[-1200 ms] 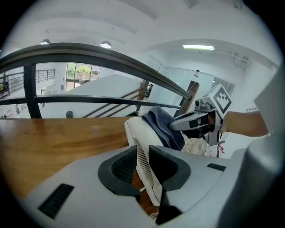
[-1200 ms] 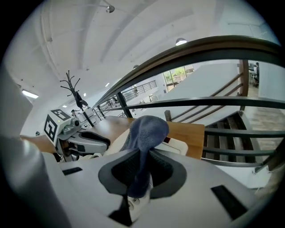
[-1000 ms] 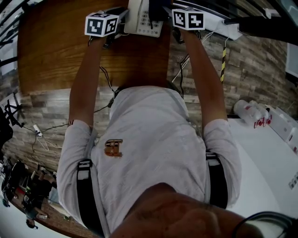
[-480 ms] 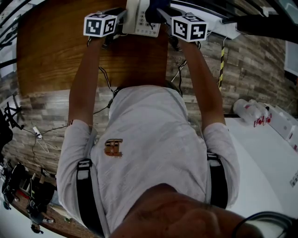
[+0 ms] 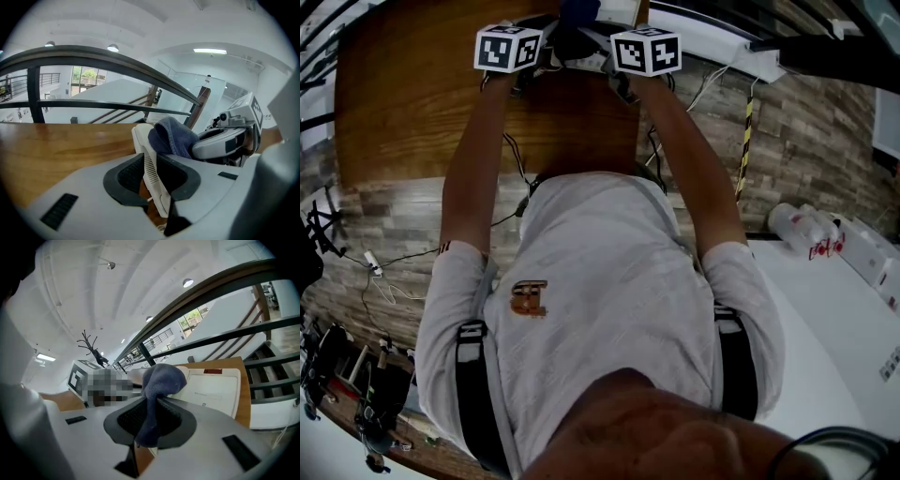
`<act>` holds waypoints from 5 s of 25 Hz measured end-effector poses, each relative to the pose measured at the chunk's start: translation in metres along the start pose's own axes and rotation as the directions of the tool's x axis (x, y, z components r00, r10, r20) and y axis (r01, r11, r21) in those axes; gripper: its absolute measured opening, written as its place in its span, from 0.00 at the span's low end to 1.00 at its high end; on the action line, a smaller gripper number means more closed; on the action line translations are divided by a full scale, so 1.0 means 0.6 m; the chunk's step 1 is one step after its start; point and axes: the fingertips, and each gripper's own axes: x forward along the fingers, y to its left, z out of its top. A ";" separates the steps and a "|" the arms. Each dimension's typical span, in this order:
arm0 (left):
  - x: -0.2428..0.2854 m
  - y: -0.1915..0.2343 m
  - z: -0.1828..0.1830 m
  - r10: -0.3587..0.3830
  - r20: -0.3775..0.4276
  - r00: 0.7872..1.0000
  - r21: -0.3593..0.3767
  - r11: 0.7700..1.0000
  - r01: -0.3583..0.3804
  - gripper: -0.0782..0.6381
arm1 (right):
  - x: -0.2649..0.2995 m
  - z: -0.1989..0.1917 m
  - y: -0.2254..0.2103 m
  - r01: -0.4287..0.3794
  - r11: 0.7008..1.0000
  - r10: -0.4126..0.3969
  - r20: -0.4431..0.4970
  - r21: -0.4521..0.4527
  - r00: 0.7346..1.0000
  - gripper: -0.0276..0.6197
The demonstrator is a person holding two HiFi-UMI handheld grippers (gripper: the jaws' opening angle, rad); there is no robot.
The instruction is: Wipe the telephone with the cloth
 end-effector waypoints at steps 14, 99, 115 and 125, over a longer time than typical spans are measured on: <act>0.000 0.006 0.001 -0.016 0.005 1.000 -0.006 1.000 0.016 0.23 | -0.053 -0.032 -0.100 0.251 0.968 -0.252 -0.058 -0.017 0.966 0.15; -0.235 -0.241 0.171 -0.095 0.562 0.822 0.223 0.974 -0.040 0.14 | -0.280 0.107 0.145 0.092 0.954 0.046 0.441 -0.286 0.896 0.15; -0.293 -0.294 0.179 -0.070 0.658 0.750 0.208 0.974 -0.092 0.13 | -0.340 0.108 0.206 0.078 0.912 0.150 0.504 -0.403 0.851 0.15; -0.292 -0.293 0.174 -0.060 0.658 0.751 0.195 0.977 -0.092 0.13 | -0.344 0.098 0.210 0.076 0.907 0.155 0.497 -0.415 0.854 0.15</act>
